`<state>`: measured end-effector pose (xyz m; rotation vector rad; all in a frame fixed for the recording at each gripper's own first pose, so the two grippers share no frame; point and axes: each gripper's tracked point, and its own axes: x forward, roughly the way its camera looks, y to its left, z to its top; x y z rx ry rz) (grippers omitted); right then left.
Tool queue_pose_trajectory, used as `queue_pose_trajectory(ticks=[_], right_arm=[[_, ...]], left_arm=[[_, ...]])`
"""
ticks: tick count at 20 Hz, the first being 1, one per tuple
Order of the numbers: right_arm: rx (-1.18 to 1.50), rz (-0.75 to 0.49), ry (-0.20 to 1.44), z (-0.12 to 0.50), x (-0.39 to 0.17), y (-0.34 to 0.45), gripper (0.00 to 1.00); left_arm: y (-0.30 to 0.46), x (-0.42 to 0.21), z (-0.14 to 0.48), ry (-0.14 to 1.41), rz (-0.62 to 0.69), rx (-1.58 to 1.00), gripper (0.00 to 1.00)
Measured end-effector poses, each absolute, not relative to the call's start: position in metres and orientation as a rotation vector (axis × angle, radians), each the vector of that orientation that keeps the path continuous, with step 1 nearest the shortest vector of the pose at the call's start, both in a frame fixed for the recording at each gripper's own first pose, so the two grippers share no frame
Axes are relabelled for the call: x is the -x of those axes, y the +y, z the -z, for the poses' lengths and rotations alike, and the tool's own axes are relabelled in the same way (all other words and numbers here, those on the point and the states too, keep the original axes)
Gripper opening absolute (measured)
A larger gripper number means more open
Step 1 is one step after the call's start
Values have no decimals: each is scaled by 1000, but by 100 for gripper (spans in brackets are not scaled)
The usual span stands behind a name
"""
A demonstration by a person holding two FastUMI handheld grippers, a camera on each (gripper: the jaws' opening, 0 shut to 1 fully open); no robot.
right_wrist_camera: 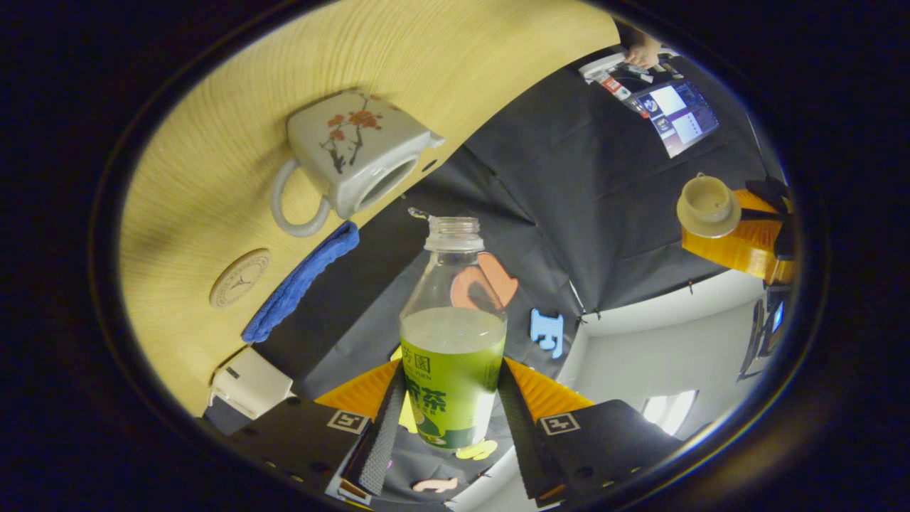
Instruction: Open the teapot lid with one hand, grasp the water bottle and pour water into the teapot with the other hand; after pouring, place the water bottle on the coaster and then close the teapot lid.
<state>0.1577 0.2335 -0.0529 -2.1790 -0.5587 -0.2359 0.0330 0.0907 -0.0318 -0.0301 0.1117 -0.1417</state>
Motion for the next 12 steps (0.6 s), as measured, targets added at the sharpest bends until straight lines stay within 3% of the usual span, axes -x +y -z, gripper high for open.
queue_pose_trajectory(ticks=[8,12], right_arm=[[2138,234,-539,51,-160,230,73],[1938,157,-448,61,-163,210,72]], left_arm=[[91,-35,33,116,134,20,3],[93,-38,36,122,130,24,3]])
